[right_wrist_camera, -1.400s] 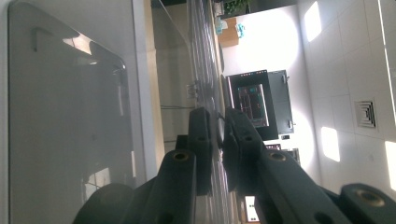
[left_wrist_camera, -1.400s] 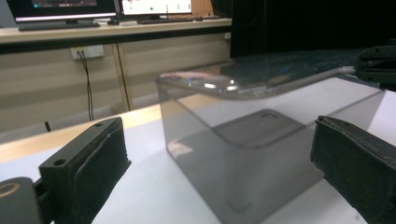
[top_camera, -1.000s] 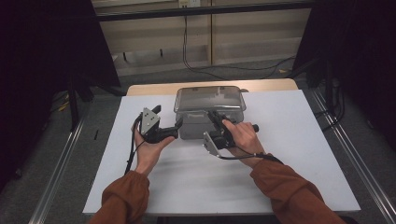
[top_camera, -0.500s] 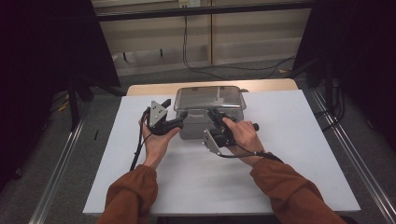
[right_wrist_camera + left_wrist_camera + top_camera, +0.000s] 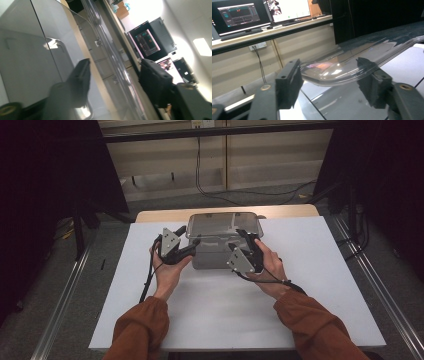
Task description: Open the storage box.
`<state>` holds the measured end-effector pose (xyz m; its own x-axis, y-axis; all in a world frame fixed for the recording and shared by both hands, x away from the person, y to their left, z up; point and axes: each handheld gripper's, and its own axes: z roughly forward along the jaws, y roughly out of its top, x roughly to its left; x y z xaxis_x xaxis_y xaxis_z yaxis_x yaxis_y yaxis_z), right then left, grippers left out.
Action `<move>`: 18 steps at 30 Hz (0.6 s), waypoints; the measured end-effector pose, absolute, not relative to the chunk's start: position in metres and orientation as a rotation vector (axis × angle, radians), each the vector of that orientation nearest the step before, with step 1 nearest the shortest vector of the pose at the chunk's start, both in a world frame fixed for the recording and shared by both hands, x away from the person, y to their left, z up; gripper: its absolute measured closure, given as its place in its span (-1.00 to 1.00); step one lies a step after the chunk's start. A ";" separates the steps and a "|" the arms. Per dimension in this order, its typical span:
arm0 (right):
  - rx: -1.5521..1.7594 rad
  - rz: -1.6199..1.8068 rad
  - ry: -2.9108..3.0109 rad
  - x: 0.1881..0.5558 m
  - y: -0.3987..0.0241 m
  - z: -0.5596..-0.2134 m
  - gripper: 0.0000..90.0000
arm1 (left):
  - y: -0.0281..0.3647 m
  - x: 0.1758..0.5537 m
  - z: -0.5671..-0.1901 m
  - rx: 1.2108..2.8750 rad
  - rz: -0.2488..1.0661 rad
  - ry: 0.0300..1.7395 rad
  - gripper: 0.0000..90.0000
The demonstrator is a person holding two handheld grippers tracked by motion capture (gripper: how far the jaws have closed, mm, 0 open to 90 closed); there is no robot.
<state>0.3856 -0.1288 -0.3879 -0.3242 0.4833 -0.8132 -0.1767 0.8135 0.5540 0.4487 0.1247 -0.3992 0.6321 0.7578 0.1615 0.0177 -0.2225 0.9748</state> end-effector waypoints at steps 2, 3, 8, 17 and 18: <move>0.280 0.709 1.791 0.386 -0.133 -0.388 -0.26 | 0.124 0.448 -0.399 1.678 0.792 0.637 -0.15; 0.311 0.732 1.797 0.387 -0.136 -0.388 -0.31 | 0.124 0.448 -0.399 1.680 0.791 0.634 -0.13; 0.464 0.829 1.834 0.394 -0.154 -0.386 -0.56 | 0.124 0.448 -0.400 1.677 0.785 0.640 -0.12; 0.686 0.943 1.852 0.401 -0.186 -0.388 -0.70 | 0.125 0.450 -0.400 1.675 0.764 0.649 -0.11; 0.709 0.963 1.853 0.401 -0.189 -0.388 -0.71 | 0.125 0.450 -0.401 1.675 0.758 0.653 -0.11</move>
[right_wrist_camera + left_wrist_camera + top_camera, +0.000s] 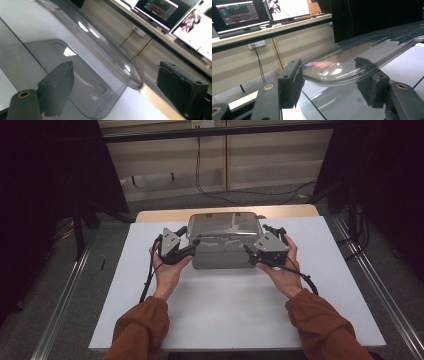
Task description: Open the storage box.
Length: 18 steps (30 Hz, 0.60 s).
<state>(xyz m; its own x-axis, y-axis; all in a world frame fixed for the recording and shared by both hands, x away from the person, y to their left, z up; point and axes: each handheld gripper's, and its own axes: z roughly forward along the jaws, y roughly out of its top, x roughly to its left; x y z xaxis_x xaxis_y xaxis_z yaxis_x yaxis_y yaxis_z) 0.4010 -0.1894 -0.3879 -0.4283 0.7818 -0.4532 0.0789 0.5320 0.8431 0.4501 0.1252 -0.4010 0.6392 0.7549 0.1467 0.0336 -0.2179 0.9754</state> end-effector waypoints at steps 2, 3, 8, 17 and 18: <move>0.763 1.013 1.867 0.403 -0.195 -0.388 -0.71 | 0.125 0.450 -0.402 1.681 0.762 0.656 -0.11; 0.786 1.025 1.882 0.404 -0.197 -0.388 -0.71 | 0.125 0.451 -0.402 1.680 0.761 0.660 -0.11; 0.788 1.101 1.934 0.406 -0.202 -0.392 -0.90 | 0.126 0.451 -0.401 1.672 0.754 0.659 -0.10; 0.789 1.186 1.879 0.410 -0.209 -0.385 -0.62 | 0.128 0.454 -0.401 1.664 0.740 0.671 -0.04; 0.790 1.193 1.874 0.411 -0.210 -0.384 -0.58 | 0.129 0.455 -0.401 1.665 0.743 0.674 -0.04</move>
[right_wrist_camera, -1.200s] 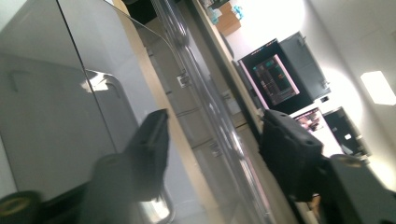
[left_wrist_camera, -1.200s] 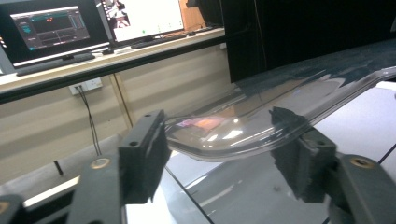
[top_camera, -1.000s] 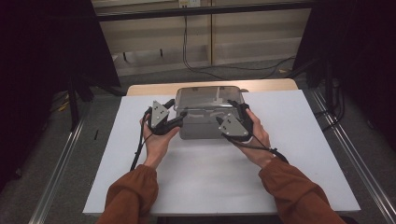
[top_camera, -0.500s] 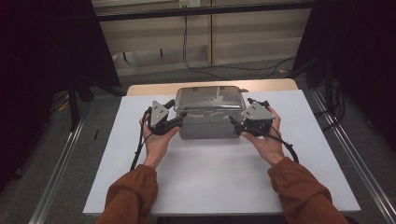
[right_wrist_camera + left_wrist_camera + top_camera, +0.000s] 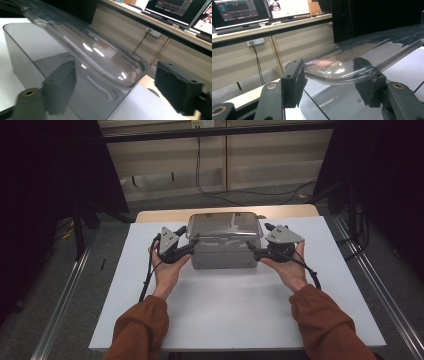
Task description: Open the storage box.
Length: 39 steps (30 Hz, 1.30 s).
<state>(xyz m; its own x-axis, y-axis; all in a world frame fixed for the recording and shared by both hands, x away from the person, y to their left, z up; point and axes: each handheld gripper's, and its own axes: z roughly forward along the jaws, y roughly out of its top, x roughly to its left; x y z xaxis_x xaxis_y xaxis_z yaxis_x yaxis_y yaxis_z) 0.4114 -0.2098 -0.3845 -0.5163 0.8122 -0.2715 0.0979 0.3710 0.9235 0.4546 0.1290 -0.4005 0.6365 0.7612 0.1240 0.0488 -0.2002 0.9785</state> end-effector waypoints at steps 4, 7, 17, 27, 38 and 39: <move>0.785 1.229 1.864 0.417 -0.211 -0.384 -0.39 | 0.130 0.458 -0.398 1.660 0.738 0.680 0.01; 0.768 1.235 1.873 0.419 -0.209 -0.383 -0.29 | 0.131 0.460 -0.395 1.667 0.732 0.679 0.02; 0.762 1.287 1.836 0.426 -0.212 -0.375 -0.19 | 0.131 0.464 -0.387 1.660 0.736 0.658 0.03; 0.763 1.345 1.806 0.432 -0.215 -0.369 -0.08 | 0.129 0.471 -0.380 1.656 0.728 0.638 0.10; 0.771 1.393 1.778 0.438 -0.218 -0.366 0.02 | 0.131 0.482 -0.379 1.650 0.717 0.638 0.17; 0.772 1.395 1.781 0.439 -0.220 -0.365 0.03 | 0.131 0.484 -0.379 1.649 0.719 0.636 0.18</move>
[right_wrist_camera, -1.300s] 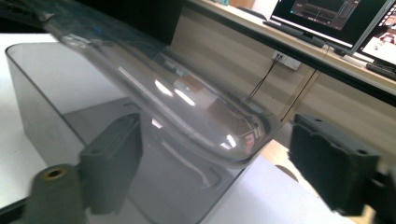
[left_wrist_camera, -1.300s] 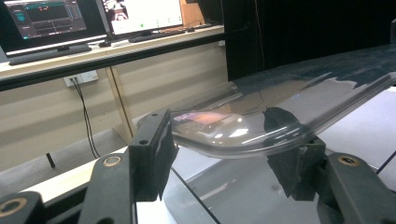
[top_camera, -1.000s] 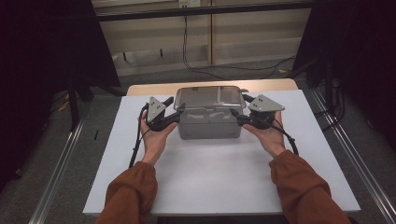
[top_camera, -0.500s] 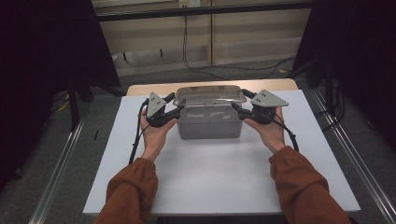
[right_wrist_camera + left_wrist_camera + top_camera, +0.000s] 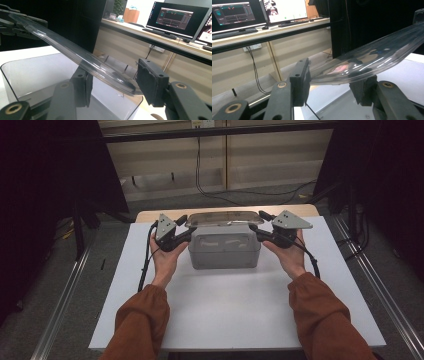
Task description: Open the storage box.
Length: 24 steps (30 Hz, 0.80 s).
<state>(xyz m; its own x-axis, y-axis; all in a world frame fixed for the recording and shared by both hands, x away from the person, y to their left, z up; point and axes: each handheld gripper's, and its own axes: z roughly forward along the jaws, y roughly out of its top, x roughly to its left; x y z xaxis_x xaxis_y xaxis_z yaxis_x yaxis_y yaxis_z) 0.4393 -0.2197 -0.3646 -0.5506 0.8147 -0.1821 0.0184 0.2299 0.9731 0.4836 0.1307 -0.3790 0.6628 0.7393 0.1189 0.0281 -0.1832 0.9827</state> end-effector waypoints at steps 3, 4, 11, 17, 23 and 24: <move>0.770 1.404 1.777 0.441 -0.220 -0.362 0.05 | 0.130 0.485 -0.377 1.638 0.719 0.646 0.19; 0.768 1.410 1.774 0.442 -0.219 -0.361 0.06 | 0.131 0.485 -0.376 1.640 0.722 0.650 0.20; 0.770 1.425 1.772 0.446 -0.220 -0.357 0.07 | 0.132 0.489 -0.372 1.650 0.717 0.650 0.29; 0.766 1.430 1.767 0.451 -0.221 -0.353 0.07 | 0.130 0.492 -0.369 1.641 0.726 0.653 0.30; 0.770 1.433 1.768 0.455 -0.222 -0.353 0.07 | 0.131 0.494 -0.368 1.641 0.727 0.656 0.32; 0.773 1.434 1.766 0.456 -0.223 -0.353 0.07 | 0.131 0.494 -0.368 1.641 0.727 0.656 0.33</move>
<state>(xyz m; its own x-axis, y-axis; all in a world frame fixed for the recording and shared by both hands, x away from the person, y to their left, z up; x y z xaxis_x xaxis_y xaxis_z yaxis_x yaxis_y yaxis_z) 0.4557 -0.2227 -0.3528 -0.5591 0.8133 -0.1611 0.0092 0.2004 0.9797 0.4941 0.1307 -0.3678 0.6500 0.7516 0.1120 0.0343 -0.1763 0.9837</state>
